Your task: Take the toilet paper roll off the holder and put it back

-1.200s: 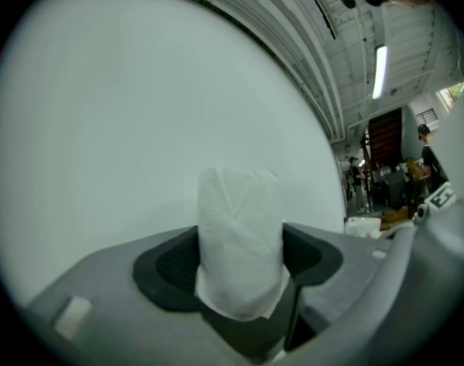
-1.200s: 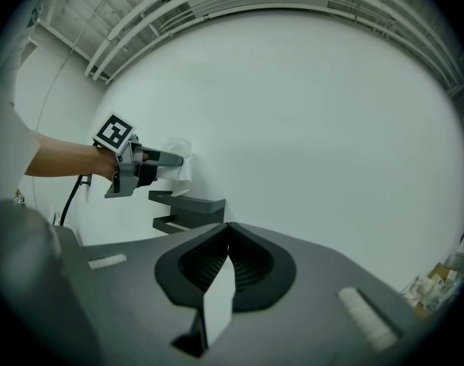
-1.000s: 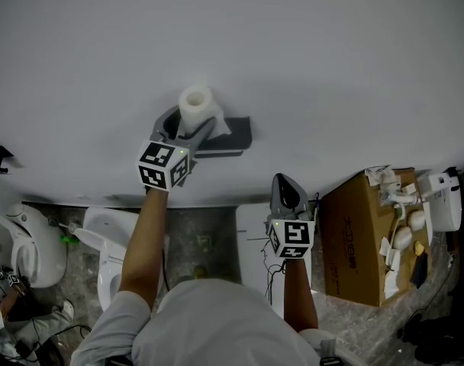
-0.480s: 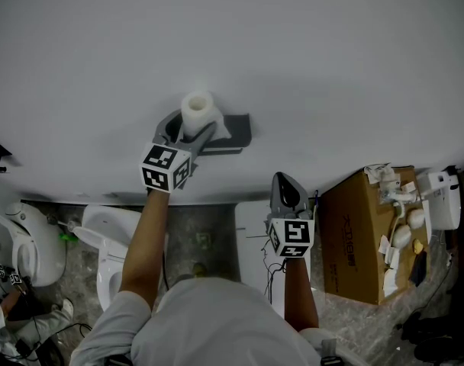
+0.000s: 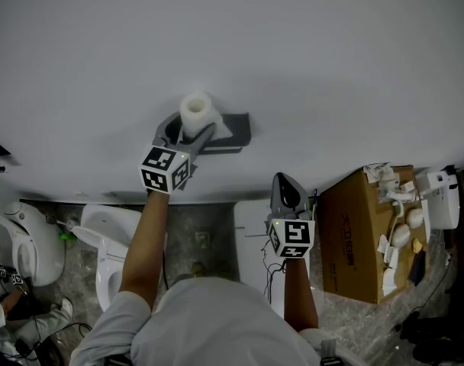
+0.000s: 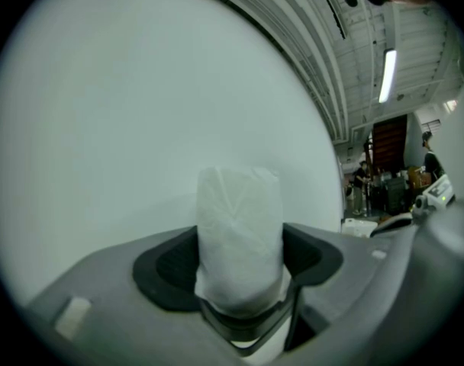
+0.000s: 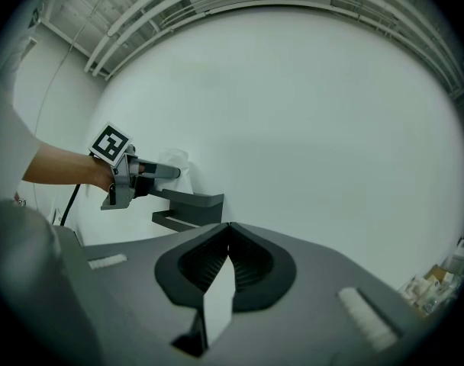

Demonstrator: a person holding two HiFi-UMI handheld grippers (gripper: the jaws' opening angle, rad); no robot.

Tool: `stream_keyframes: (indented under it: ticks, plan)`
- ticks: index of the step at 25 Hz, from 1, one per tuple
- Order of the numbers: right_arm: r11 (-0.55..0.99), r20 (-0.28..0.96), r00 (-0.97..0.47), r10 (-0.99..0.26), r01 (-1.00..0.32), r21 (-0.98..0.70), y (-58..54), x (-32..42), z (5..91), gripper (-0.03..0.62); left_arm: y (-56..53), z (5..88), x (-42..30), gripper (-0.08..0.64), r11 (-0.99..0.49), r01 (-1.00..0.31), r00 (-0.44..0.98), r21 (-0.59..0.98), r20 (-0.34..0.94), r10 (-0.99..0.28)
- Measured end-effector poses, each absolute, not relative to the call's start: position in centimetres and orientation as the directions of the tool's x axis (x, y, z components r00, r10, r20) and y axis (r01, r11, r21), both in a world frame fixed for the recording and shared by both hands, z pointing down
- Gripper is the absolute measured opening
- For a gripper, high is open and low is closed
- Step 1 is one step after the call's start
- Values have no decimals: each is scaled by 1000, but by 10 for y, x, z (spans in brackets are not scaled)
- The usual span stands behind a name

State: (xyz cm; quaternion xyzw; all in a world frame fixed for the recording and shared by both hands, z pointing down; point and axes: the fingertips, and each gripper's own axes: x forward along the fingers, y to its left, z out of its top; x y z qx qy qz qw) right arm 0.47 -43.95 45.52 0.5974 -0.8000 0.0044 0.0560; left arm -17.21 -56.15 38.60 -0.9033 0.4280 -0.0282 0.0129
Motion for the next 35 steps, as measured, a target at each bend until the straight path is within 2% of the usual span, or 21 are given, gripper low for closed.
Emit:
stream_keyframes:
  ticks: [10,18,35]
  plan:
    - [283,89,-277,-957,-957,63,-437,6,452,2,-562,386,-173,316,-637,-770,635,-36,45,-771]
    - [278,87,-273,-958,-958,64,-434,7,450,2,-558,382,-175,365,-643,-765,643,-20,28,-766]
    - [303,61,-300,-952,-951,67,-423,-9,441,2,-520,369,-204,366,-598,-800,599,-56,2,-801]
